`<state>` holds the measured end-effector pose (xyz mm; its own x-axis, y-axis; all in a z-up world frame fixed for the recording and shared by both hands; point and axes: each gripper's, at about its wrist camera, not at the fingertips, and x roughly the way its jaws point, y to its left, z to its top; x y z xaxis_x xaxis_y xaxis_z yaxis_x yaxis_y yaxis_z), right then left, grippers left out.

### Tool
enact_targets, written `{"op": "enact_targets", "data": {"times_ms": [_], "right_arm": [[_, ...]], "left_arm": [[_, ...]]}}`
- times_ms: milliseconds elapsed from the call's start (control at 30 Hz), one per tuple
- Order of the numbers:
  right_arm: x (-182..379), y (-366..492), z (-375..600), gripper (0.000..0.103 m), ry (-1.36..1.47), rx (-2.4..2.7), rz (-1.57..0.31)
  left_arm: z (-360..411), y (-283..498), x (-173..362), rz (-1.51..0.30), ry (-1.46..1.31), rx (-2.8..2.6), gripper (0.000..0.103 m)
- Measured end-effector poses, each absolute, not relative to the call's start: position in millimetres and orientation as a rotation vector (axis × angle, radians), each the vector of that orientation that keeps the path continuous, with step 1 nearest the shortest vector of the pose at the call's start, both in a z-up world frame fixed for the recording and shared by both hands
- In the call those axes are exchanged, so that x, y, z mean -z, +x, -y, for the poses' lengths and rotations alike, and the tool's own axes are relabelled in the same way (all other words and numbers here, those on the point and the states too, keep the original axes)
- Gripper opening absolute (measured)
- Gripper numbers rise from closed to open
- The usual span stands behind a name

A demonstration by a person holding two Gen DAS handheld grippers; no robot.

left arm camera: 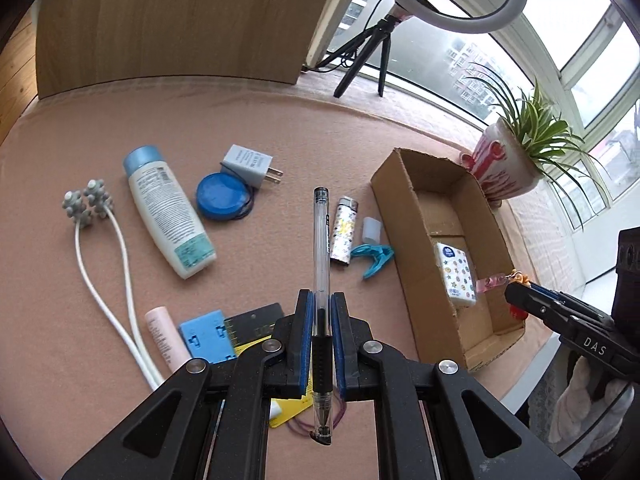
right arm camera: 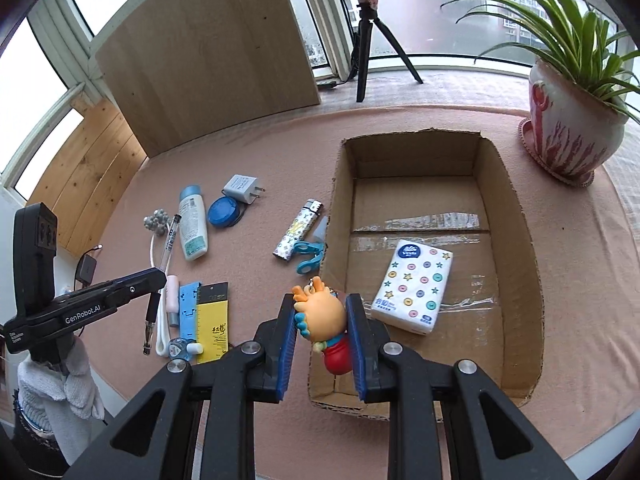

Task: Organize objects
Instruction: 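Carry the doll keychain and pen into the box and release both, then withdraw both tools from the box back toward the remaining items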

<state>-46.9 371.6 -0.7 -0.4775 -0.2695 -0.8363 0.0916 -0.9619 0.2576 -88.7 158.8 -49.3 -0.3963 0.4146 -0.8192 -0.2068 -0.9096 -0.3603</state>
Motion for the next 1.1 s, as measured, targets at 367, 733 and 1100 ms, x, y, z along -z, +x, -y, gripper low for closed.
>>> {"op": "enact_targets", "data": {"times_ms": [367, 733, 1100], "right_arm": [[20.4, -57.0, -431.8, 0.022, 1.522, 2.563, 0.369], [32.9, -57.7, -450.7, 0.023, 1.545, 2.536, 0.395], [27.4, -52.6, -442.5, 0.053, 1.525, 2.542, 0.393]], "left_arm": [[-280.3, -115.7, 36.7, 0.164, -1.374, -2.246, 0.009], [-312.0, -116.6, 50.6, 0.117, -1.405, -2.235, 0.022], [-266.2, -108.8, 42.7, 0.135, -1.404, -2.309, 0.052]]}}
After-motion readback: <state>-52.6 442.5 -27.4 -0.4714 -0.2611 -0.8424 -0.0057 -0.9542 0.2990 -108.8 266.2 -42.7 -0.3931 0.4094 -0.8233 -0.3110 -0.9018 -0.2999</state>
